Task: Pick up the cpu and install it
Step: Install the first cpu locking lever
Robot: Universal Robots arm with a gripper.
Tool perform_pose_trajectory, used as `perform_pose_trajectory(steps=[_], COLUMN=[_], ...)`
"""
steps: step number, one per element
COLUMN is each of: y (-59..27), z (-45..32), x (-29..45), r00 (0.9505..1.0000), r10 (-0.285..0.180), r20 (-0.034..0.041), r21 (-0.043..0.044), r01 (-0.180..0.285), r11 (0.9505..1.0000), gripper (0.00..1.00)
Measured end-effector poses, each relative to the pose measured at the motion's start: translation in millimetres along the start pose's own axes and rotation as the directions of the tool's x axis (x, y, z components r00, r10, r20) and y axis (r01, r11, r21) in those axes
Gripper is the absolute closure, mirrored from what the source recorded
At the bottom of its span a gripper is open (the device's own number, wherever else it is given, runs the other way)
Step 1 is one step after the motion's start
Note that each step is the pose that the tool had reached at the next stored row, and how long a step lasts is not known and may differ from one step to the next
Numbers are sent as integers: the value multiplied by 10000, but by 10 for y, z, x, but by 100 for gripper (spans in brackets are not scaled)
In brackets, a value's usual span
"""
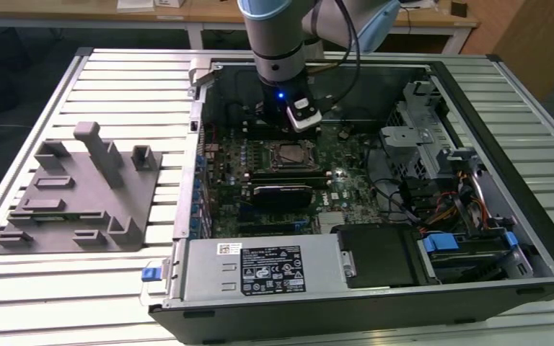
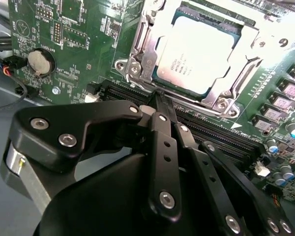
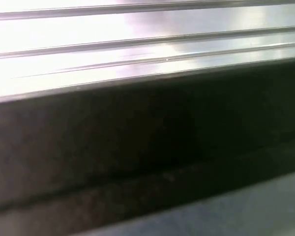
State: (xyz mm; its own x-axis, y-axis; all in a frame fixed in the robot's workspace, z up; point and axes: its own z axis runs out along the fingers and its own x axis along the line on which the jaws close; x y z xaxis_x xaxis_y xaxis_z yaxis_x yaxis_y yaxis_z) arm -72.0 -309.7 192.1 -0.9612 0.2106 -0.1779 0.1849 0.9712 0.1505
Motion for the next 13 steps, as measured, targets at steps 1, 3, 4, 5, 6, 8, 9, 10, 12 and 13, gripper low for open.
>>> perform_pose_trajectory(steps=[1, 3, 4, 5, 6, 8, 9, 10, 12, 13], y=[-2, -4, -7, -11, -16, -24, -26, -26, -25, -23], z=[0, 0, 0, -1, -1, 0, 2, 3, 6, 8], x=[-1, -2, -3, -4, -6, -10, -13, -17, -31, -41], r00=[10000, 10000, 10000, 10000, 10000, 10000, 10000, 10000, 10000, 9999], r10=[-16, -38, -46, -51, -54, -62, -68, -74, -90, -99], r20=[-5, -8, -9, -10, -10, -12, -12, -13, -17, -18], r21=[-10, -18, -21, -21, -22, -23, -25, -25, -27, -29], r01=[16, 38, 46, 51, 54, 62, 68, 74, 90, 99], r11=[10000, 10000, 10000, 10000, 10000, 10000, 10000, 10000, 10000, 9999], gripper=[89, 89, 89, 89, 89, 89, 89, 89, 89, 89])
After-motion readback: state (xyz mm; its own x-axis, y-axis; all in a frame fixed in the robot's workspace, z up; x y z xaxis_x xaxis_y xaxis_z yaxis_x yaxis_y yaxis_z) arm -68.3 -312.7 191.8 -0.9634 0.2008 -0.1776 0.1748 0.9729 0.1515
